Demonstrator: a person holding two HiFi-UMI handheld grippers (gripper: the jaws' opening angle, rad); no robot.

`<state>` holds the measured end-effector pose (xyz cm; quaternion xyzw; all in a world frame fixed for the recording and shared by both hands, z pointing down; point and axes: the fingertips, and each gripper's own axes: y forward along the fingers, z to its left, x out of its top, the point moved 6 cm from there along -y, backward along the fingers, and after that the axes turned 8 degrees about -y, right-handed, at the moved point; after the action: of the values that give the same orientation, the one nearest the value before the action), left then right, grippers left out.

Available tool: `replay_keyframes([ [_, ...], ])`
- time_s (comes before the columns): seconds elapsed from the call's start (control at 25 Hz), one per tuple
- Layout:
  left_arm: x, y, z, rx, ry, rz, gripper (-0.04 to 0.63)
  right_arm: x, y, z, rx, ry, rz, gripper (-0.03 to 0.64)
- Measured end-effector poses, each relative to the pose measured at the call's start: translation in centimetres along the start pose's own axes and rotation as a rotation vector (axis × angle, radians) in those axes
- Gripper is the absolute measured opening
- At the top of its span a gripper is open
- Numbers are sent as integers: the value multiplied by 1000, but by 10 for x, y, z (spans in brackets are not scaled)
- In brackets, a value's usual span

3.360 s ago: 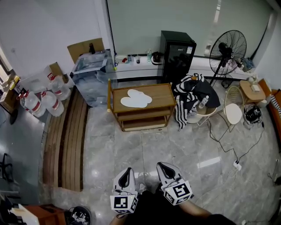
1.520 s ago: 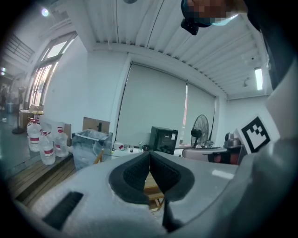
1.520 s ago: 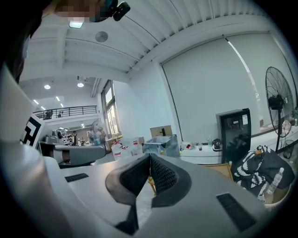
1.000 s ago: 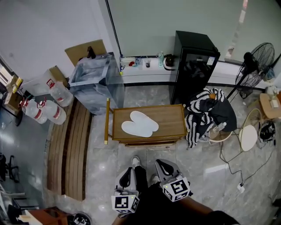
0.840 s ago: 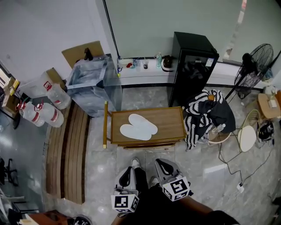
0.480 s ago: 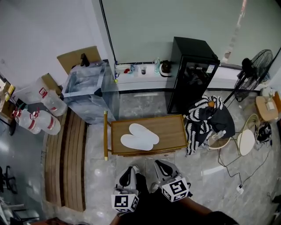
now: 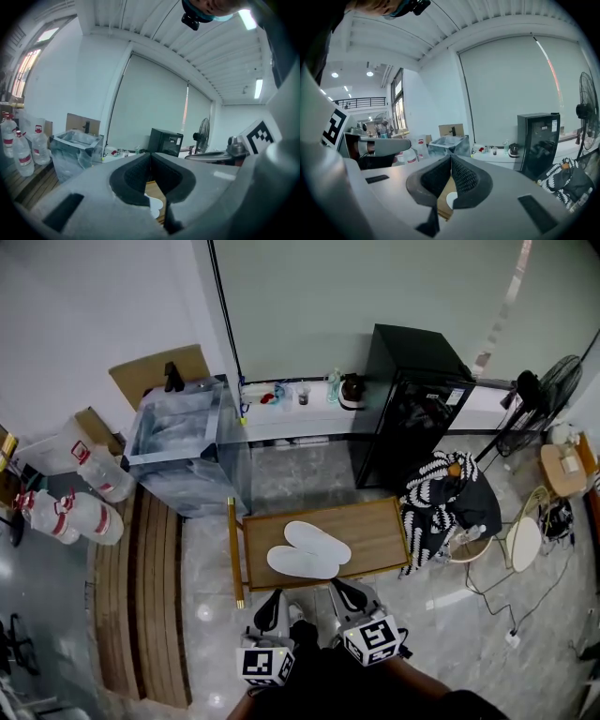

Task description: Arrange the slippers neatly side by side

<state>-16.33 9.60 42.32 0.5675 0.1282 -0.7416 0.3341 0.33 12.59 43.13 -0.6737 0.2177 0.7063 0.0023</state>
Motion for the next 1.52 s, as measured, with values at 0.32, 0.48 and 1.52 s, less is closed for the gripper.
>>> replay_keyframes([
  [0.32, 23, 27, 44, -5, -7, 7, 17, 9, 49, -4, -34, -11, 40, 12],
  [0.48, 28, 42, 50, 12, -31, 30, 17, 10, 70, -18, -22, -22, 66, 12],
  [1.52, 19, 125, 54, 105, -46, 66, 17, -87, 193, -85, 191, -153, 429, 15],
])
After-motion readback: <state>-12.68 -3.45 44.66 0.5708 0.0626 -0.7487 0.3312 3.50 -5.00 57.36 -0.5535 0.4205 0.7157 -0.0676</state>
